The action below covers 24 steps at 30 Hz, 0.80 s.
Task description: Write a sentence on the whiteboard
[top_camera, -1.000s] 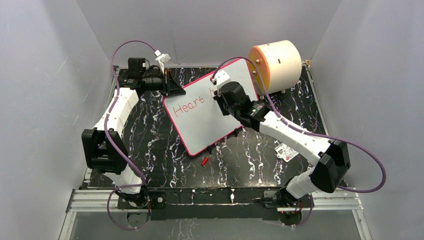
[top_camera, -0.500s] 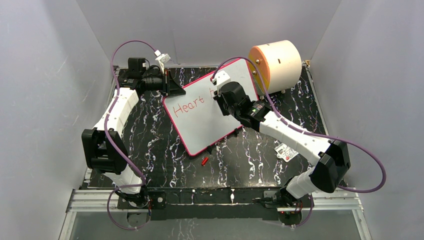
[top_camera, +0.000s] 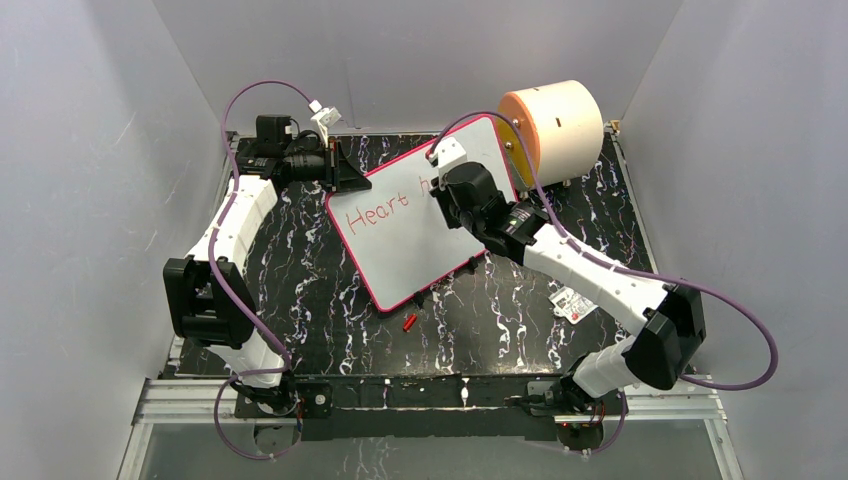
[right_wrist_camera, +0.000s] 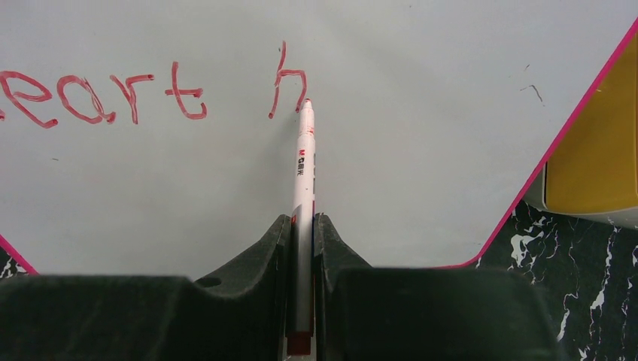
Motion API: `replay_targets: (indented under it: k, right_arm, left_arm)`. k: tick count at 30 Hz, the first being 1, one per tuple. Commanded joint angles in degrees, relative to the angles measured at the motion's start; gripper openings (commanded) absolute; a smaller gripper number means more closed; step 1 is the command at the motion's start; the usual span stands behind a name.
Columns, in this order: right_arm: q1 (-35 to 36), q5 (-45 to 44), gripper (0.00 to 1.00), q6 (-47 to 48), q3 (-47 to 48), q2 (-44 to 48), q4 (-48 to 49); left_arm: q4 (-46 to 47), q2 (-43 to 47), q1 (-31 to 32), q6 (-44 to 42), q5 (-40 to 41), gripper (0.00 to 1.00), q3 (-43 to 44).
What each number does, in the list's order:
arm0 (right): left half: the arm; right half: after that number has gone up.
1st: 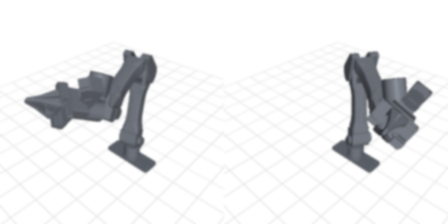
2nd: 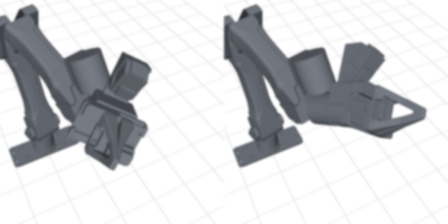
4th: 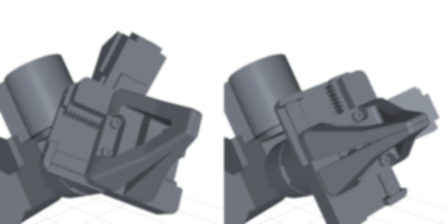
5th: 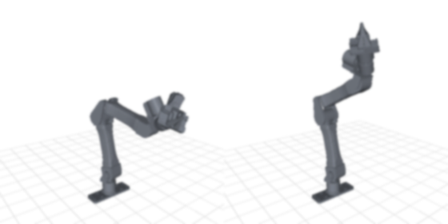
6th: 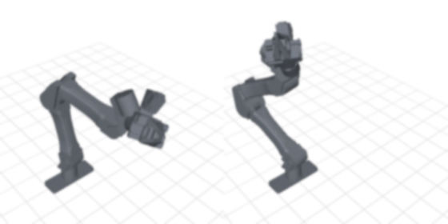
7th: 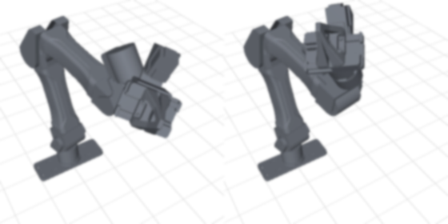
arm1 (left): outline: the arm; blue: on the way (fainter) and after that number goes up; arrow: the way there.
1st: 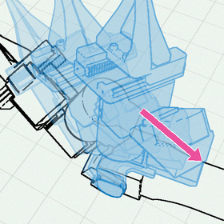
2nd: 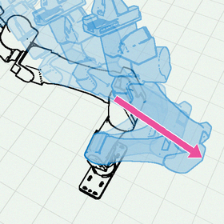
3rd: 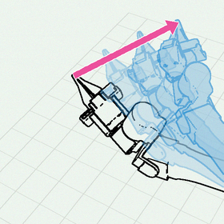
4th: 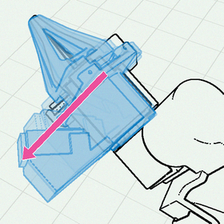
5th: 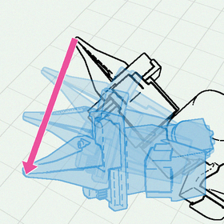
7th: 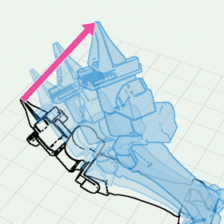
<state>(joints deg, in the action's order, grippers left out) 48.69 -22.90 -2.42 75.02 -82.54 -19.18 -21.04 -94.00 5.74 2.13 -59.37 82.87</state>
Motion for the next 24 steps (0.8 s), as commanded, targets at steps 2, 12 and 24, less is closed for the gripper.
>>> replay_targets:
  k: [2,12,24]
  right_arm:
    - [-1.0,-1.3,0.0,-0.4,-0.8,3.1,4.7]
    - [-1.6,0.0,0.0,-0.3,-0.4,1.5,6.2]
    - [-2.0,1.3,0.0,-0.2,0.2,-0.2,6.7]
  left_arm:
    - [-3.7,0.6,0.7,-0.7,-0.5,0.0,-1.4]
    - [-3.8,0.6,0.7,-0.7,-0.6,0.0,-1.4]
    - [-3.8,0.6,0.7,-0.8,-0.7,0.0,-1.4]
